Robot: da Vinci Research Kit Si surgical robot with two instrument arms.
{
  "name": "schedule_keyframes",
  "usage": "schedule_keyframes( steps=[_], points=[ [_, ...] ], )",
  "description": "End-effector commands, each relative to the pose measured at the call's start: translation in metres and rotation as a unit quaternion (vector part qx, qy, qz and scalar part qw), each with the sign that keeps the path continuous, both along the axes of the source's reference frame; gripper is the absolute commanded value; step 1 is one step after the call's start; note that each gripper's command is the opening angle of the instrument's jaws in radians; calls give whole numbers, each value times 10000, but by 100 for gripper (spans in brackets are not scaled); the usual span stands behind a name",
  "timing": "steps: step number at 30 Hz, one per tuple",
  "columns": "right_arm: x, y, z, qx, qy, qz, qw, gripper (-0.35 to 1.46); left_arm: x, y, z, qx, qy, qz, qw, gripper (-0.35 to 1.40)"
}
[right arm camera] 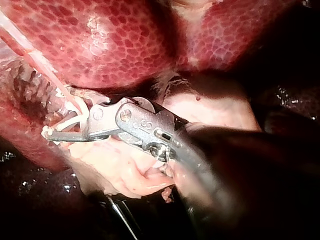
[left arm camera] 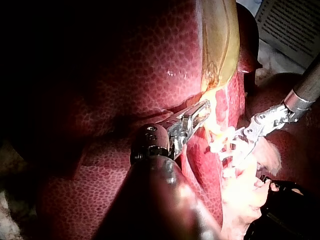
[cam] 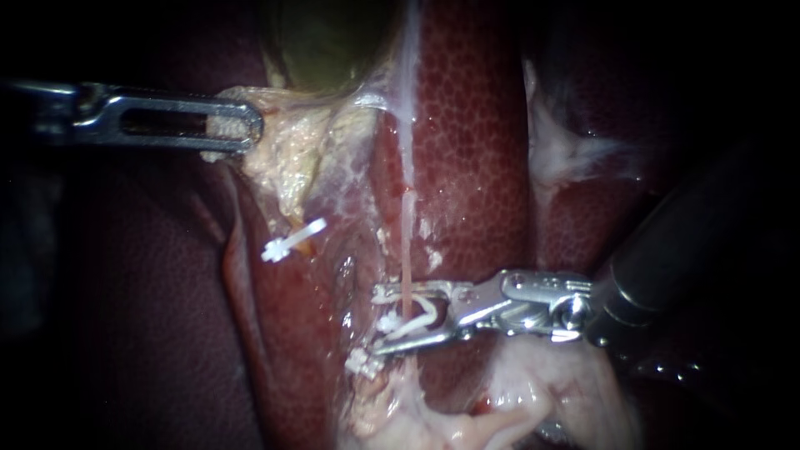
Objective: Clipping second clip right tube
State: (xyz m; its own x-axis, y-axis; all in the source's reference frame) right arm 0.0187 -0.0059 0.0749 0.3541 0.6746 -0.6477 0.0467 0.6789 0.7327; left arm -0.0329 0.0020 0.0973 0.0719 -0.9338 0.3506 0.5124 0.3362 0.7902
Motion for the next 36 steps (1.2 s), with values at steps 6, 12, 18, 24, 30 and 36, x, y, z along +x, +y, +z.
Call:
schedule_keyframes(
  steps=[6, 12, 18, 24, 30, 36],
  points=[
    [2, -4, 3, 35, -5, -11, 10000, 46, -1, 0, 0, 1, 4, -6, 10000, -35],
    [-7, -3, 5, 213, -29, -13, 9998, 16, -1, -1, 0, 0, 4, -6, 10000, -35],
    [-12, -2, 6, 424, 0, -114, 9990, -26, -1, -1, 0, 0, 4, -6, 10000, -35],
    [-14, -4, 7, 633, 25, -234, 9977, -35, -1, 0, 0, 0, 4, -6, 10000, -35],
    [-16, -5, 6, 699, -32, -281, 9971, -35, 0, -1, 0, 0, 3, -5, 10000, -35],
    [-16, -5, 6, 698, -32, -283, 9972, -35, 0, -1, 0, 0, 3, -5, 10000, -35]
  ],
)
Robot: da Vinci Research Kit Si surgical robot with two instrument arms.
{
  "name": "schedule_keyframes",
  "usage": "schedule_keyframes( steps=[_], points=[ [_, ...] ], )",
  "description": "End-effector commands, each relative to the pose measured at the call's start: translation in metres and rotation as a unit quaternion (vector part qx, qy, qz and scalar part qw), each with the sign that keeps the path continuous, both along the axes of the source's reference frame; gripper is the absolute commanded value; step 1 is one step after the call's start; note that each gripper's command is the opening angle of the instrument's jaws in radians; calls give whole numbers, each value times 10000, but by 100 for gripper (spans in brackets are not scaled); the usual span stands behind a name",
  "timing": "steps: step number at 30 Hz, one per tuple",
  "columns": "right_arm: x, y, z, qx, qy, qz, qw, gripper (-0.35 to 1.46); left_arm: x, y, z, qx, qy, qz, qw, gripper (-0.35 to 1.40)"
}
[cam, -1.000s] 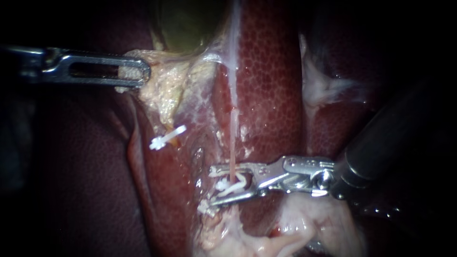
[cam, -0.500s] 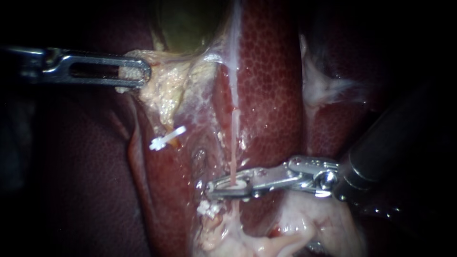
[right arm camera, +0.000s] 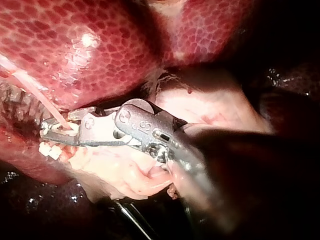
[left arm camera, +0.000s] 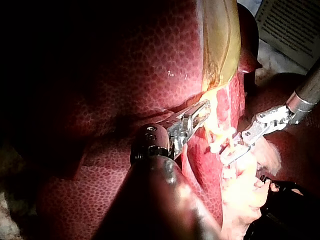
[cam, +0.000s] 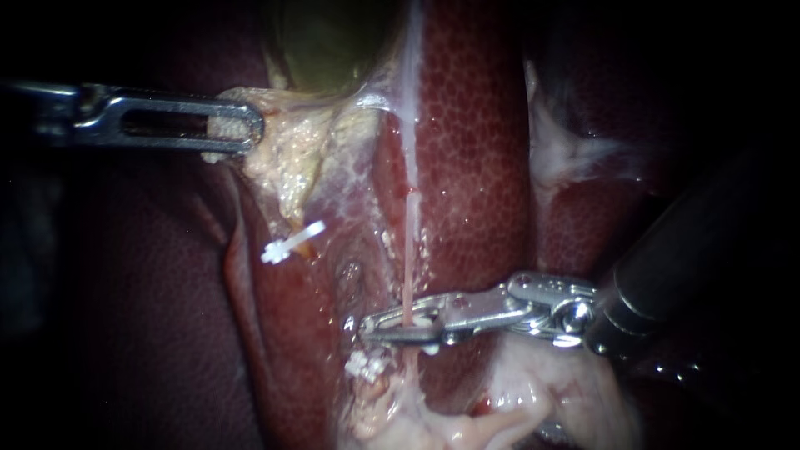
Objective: Clipping second clip right tube
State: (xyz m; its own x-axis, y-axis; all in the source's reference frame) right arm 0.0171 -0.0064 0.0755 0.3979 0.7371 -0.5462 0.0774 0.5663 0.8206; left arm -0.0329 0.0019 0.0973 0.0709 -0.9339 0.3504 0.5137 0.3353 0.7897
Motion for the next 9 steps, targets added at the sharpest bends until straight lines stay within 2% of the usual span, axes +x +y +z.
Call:
schedule_keyframes(
  steps=[1, 8, 9],
  points=[
    [0, 0, 0, -3, -1, 0, 10000, -35, 0, 0, 0, -1, -2, 3, 10000, -35],
    [-4, -1, -4, 32, -1, -10, 10000, -35, 0, 0, 0, -1, -2, 3, 10000, -35],
    [-5, 0, -4, 18, -20, 25, 10000, -22, 1, 0, 0, -1, -3, 4, 10000, -35]
  ],
)
